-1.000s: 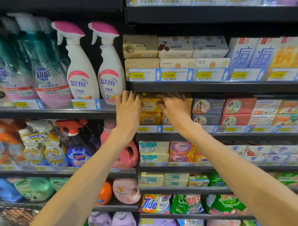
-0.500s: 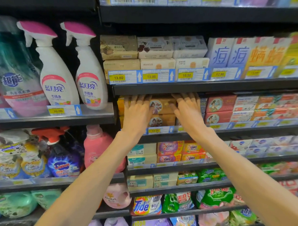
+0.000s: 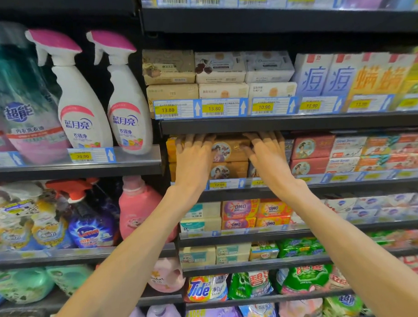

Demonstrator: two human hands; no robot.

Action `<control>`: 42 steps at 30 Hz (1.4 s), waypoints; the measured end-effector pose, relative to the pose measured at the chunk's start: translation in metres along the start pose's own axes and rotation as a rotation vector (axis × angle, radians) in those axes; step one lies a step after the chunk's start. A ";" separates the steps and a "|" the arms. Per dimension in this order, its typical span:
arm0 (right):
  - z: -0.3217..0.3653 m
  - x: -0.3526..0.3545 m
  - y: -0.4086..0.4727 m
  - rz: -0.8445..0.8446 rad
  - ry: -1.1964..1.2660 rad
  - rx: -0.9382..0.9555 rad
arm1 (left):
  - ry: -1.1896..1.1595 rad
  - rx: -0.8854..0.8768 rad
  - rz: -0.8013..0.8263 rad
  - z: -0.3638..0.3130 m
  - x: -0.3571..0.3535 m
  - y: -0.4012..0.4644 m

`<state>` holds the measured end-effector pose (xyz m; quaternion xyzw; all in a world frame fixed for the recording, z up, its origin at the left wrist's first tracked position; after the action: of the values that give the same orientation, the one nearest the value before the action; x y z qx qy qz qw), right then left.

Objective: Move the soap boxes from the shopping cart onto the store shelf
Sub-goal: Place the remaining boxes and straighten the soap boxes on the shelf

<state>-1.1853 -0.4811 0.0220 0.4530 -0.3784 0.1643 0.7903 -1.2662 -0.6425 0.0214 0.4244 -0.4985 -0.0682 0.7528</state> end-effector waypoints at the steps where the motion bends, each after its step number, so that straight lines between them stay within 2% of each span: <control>1: 0.000 0.000 0.000 -0.005 -0.001 0.001 | -0.006 -0.001 0.002 0.000 0.000 0.000; 6: -0.003 0.011 -0.012 -0.096 0.003 0.042 | -0.028 -0.027 -0.013 0.008 0.003 -0.008; 11: -0.028 0.032 -0.032 -0.167 0.068 0.029 | -0.040 -0.138 -0.071 0.003 0.014 -0.022; 21: -0.104 0.055 -0.068 -0.161 -0.057 -0.007 | -0.228 -0.416 -0.031 -0.112 -0.001 -0.024; 25: -0.140 0.042 -0.072 -0.054 -0.072 -0.060 | -0.269 -0.406 0.043 -0.148 -0.016 -0.026; 30: -0.170 0.036 -0.066 0.016 -0.077 -0.024 | -0.212 -0.337 0.171 -0.178 -0.040 -0.013; 36: -0.176 0.027 -0.057 0.062 -0.052 0.081 | -0.155 -0.245 0.239 -0.199 -0.053 -0.009; 42: -0.180 0.021 -0.056 0.081 -0.033 0.110 | -0.148 -0.171 0.262 -0.204 -0.062 -0.004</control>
<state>-1.0572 -0.3614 -0.0501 0.4827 -0.3999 0.2089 0.7507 -1.1306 -0.4964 -0.0536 0.2838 -0.5959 -0.0425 0.7500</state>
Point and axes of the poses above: each hand's wrist, its own y-axis towards the middle knuckle, its own x-axis out of the back of the hand, z = x × y, the point moved 7 cm from there along y, towards the middle knuckle, and after that the axes turned 15 degrees about -x, right-handed, at the moved point
